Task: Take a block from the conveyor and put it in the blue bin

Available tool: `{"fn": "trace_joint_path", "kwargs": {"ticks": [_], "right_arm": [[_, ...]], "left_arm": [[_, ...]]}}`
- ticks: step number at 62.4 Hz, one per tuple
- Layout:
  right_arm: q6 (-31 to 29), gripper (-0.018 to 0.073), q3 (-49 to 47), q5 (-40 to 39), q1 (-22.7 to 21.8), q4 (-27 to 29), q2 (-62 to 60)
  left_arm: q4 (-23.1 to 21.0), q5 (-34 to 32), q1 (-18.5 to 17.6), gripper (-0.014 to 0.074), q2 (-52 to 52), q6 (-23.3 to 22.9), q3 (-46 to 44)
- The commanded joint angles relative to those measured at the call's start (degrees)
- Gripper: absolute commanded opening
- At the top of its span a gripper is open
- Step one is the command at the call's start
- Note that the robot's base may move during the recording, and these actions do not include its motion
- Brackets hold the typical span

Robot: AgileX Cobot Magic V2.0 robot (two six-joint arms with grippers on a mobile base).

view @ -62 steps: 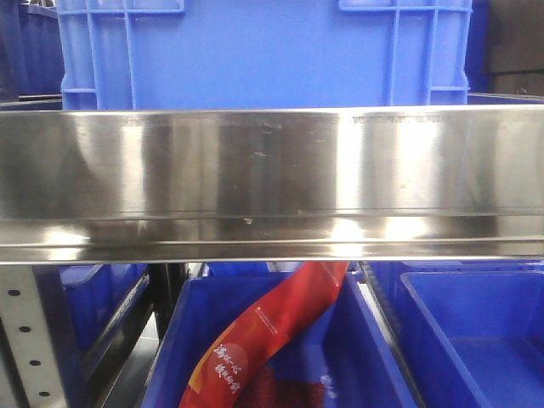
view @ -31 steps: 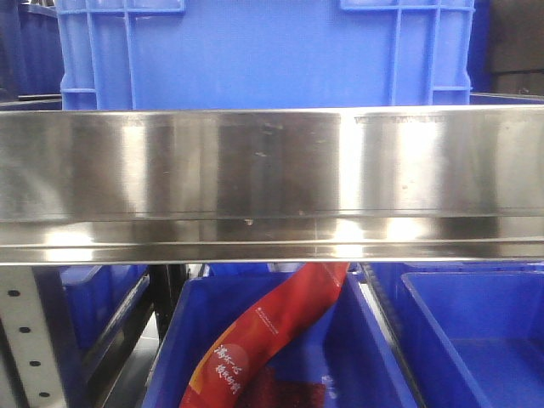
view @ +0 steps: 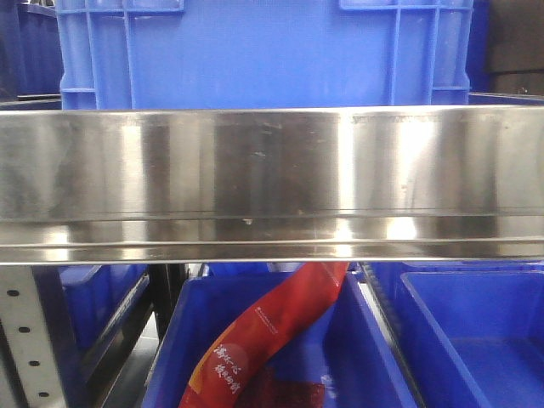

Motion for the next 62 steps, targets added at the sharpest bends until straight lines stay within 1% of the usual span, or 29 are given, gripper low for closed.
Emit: {"fn": "trace_joint_path", "kwargs": {"ticks": [1,5,14,18,22,25,29,36,39,42,46,48,50,52,53,55,57,59,60,62], "right_arm": [[-0.1,-0.0162,-2.7,-3.1,5.1,0.2,4.9],[-0.1,-0.0162,-3.9,-6.1,9.0,0.2,8.5],[-0.1,-0.0162,-5.5,-15.1,16.3,0.2,15.8],[-0.1,-0.0162,-6.4,-18.5,18.6,0.2,19.3],[-0.1,-0.0162,-8.4,-19.0,19.4,0.2,23.2],[-0.1,-0.0162,-10.0,-17.6,19.5,0.2,25.8],[-0.1,-0.0162,-13.4,-13.5,19.5,0.2,28.8],[-0.1,-0.0162,-20.1,-4.8,19.5,0.2,33.1],[-0.1,-0.0157,-22.2,-2.2,19.5,0.0,34.3],[-0.1,-0.0132,-24.4,0.1,19.5,-1.3,35.7],[-0.1,-0.0038,-25.7,1.2,19.5,-1.5,37.2],[-0.1,0.0015,-26.1,1.2,19.5,-1.5,37.7],[-0.1,0.009,-26.2,1.0,19.5,-1.5,38.1],[-0.1,0.015,-26.2,0.9,19.5,-1.5,38.2],[-0.1,0.0196,-26.2,0.9,19.5,-1.5,38.3],[-0.1,0.0268,-26.2,0.9,19.5,-1.5,38.5],[-0.1,0.0317,-26.2,0.9,19.5,-1.5,38.7],[-0.1,0.0356,-26.2,0.9,19.4,-1.5,38.9],[-0.1,0.0372,-26.2,0.9,19.3,-1.5,38.9],[-0.1,0.04,-26.2,1.1,19.1,-1.5,38.9]], "left_arm": [[0.0,-5.8,-5.2,-0.0111,4.1,0.6,-2.2],[0.1,-8.0,-8.0,-0.0111,7.1,0.6,-3.4],[0.1,-12.4,-11.8,-0.0111,13.6,0.6,-5.3],[-0.2,-11.4,-12.7,-0.0111,17.1,0.6,-7.4],[-1.3,-7.1,-12.8,-0.0111,20.6,0.6,-10.9],[-1.9,-3.2,-12.8,-0.0111,22.6,0.6,-13.8],[-2.0,1.8,-12.8,-0.0111,25.3,0.6,-17.5],[-2.0,7.3,-12.7,-0.0111,29.0,0.6,-22.6],[-2.0,7.8,-12.7,-0.0111,30.0,0.6,-23.7],[-2.7,7.8,-12.7,-0.0111,31.0,0.6,-24.3],[-2.9,7.0,-12.7,-0.0093,31.6,0.6,-24.4],[-2.9,6.9,-12.7,-0.0067,31.9,0.6,-24.4],[-2.9,6.9,-12.7,-0.0019,32.3,0.6,-24.4],[-2.9,6.9,-12.6,0.0046,32.5,0.6,-24.4],[-2.9,6.9,-12.6,0.0076,32.7,0.6,-24.4],[-2.9,6.9,-12.6,0.0161,32.9,0.6,-24.4],[-2.9,6.9,-12.6,0.0232,33.0,0.6,-24.4],[-2.9,6.9,-12.6,0.0304,33.0,0.6,-24.4],[-2.9,6.9,-12.6,0.0359,33.0,0.6,-24.4],[-2.9,6.9,-12.6,0.044,33.1,0.6,-24.4]]}}
